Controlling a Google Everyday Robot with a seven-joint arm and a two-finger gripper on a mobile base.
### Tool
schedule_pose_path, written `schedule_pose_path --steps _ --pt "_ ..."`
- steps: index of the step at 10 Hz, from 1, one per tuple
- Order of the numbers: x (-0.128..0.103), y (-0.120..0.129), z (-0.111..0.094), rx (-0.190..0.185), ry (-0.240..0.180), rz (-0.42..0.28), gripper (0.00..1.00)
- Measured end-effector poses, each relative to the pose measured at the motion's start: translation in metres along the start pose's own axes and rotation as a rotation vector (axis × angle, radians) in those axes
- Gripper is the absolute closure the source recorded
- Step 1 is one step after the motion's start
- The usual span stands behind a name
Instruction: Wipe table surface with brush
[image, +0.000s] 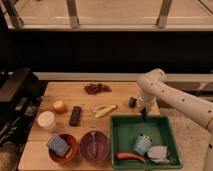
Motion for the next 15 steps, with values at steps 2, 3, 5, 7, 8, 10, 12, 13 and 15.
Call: schedule_pose_path --steps 2,3,5,7,8,10,12,13,15 --pt "0.029 0.002 -0.007 -0.036 0.037 0.015 1.00" --pt "0.041 -0.005 -0.010 -0.049 0.052 0.007 1.00" --pt "0.053 -0.019 -0.017 -0.057 0.081 -0.023 1.00" --pt "0.051 -0.043 -0.022 -0.042 0.102 -0.069 1.00" --pt "0.047 -0.056 -0.023 -0.031 0.106 -0.097 1.00" --pt "0.030 -0.074 -0.023 -0.011 0.105 -0.154 1.00" --pt "0.005 -0.067 -0.022 0.003 0.096 -0.153 1.00" --pt "-0.005 -0.059 -0.021 0.013 0.085 -0.134 1.00" --pt "-0.010 -0.032 -0.019 0.017 0.072 -0.078 1.00"
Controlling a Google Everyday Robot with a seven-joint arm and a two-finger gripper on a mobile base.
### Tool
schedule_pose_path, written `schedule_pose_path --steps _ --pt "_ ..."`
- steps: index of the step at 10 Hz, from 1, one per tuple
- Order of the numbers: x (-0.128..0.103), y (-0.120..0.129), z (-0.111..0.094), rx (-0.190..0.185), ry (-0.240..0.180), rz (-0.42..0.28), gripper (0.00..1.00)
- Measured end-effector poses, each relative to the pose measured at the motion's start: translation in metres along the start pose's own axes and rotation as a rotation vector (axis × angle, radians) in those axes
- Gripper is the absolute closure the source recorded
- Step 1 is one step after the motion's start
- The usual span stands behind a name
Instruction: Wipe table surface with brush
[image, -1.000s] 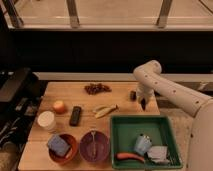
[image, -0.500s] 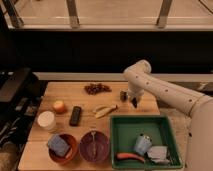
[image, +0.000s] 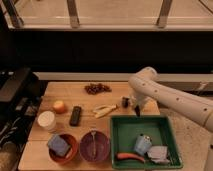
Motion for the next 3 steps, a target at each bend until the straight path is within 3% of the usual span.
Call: schedule_pose_path --steps 3 --pt "0.008 0.037 0.001 -0.037 -0.004 0.078 1.00"
